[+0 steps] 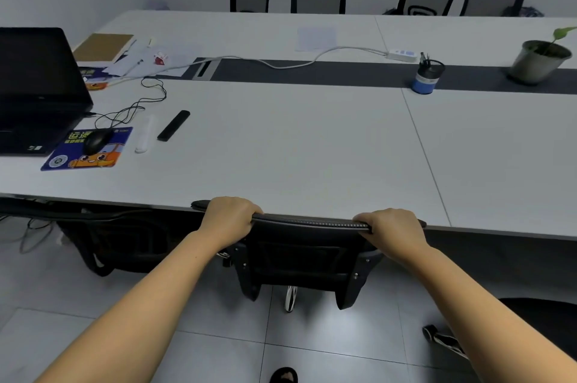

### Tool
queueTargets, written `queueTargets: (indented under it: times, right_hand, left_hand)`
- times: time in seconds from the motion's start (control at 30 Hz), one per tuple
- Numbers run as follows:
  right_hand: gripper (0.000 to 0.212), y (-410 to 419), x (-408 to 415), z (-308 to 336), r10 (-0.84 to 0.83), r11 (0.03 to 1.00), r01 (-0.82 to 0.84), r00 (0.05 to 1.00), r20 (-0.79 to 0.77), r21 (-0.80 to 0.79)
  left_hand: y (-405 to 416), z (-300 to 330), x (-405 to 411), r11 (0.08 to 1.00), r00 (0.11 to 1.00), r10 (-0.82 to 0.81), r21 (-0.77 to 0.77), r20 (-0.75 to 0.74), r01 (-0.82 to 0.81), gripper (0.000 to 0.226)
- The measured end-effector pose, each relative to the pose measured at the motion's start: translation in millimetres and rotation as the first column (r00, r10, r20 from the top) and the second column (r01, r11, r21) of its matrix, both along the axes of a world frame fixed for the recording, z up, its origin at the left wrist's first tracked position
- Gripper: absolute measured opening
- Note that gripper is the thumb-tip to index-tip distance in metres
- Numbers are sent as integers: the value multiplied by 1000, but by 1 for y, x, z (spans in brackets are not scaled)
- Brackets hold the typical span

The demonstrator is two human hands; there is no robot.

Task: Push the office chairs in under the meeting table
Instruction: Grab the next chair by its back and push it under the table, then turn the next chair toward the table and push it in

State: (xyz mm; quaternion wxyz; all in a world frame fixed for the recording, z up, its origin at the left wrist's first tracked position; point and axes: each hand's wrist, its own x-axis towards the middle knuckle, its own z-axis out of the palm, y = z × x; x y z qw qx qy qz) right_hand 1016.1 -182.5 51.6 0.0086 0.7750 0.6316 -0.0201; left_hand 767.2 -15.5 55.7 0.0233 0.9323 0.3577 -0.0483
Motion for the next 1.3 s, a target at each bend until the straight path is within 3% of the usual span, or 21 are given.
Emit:
queueTargets:
  times: [0.1,0.2,0.33,0.43,0.57,0.7,0.8,0.93,1.07,1.2,1.3]
  right_hand:
    - [19,0,1,-1,-20,999,19,1000,-16,-38]
    - [23,-5,2,3,-34,997,25,990,-134,-69]
    - [49,-27,0,25,-61,998,51,953,-297,-42]
    - [52,-65,-1,41,-83,987,134,903,-422,93]
    - [52,-129,-14,50,-98,920,331,711,-696,209]
    - [50,-196,-36,45,-105,813,539,504,-857,218]
    - [51,-237,-59,37,-117,717,672,379,-918,186]
    - [48,-278,-91,27,-127,560,812,277,-952,162]
    - [60,-307,-123,20,-189,365,922,209,-960,129]
    - [44,-325,-153,20,-203,167,980,144,-969,110]
    - [44,-339,-170,18,-198,39,993,120,-973,115]
  left_hand:
    - [-5,0,0,1000,1000,24,-13,-19,-25,31]
    - [-8,3,-2,994,999,27,-105,-45,-32,41]
    - [-19,22,-5,973,996,-17,-229,-83,-3,56]
    - [-51,38,-5,952,975,23,-302,219,45,54]
    - [-116,48,-7,849,773,206,-503,600,164,48]
    - [-172,41,-9,713,598,394,-643,698,280,46]
    - [-203,28,-9,648,550,446,-678,706,346,44]
    - [-224,15,-5,587,561,439,-696,702,412,43]
    - [-229,8,0,532,617,377,-706,691,466,46]
    - [-235,4,8,482,687,269,-712,675,511,51]
    - [-242,3,17,431,729,181,-720,660,544,53]
